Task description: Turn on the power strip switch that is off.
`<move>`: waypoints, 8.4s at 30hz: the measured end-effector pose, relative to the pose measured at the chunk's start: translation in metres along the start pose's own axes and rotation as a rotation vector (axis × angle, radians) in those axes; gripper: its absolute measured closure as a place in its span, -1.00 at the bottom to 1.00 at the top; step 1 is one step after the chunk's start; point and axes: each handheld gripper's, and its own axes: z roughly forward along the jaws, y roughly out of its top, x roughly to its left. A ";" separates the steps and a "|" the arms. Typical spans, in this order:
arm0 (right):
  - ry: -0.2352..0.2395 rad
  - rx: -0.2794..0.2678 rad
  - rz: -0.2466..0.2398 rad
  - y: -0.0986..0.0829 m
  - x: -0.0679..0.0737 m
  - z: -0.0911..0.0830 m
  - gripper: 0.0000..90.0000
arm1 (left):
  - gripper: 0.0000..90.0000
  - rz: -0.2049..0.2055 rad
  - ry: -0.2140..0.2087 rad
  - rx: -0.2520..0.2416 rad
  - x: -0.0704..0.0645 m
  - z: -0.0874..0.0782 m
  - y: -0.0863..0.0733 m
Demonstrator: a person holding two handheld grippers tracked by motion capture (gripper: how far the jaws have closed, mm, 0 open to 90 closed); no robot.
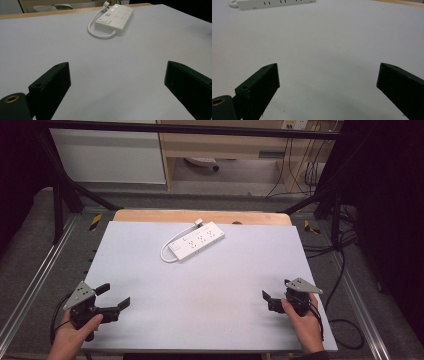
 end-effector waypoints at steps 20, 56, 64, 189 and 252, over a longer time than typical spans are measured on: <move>-0.008 0.035 -0.083 0.002 0.013 0.006 -0.91 | -0.83 -0.007 -0.031 -0.011 -0.002 0.002 0.003; 0.016 0.019 -0.096 0.003 0.017 0.006 -0.92 | -0.82 0.022 -0.051 0.017 -0.002 0.065 0.059; 0.020 0.005 -0.095 0.004 0.017 0.005 -0.92 | -0.84 0.003 -0.020 -0.007 -0.003 0.077 0.070; 0.050 0.000 -0.077 0.004 0.016 0.004 -0.92 | -0.46 0.025 0.107 0.076 0.005 0.238 0.100; 0.051 -0.006 -0.065 0.005 0.014 0.002 -0.92 | 1.00 0.037 0.060 0.161 0.002 0.280 0.110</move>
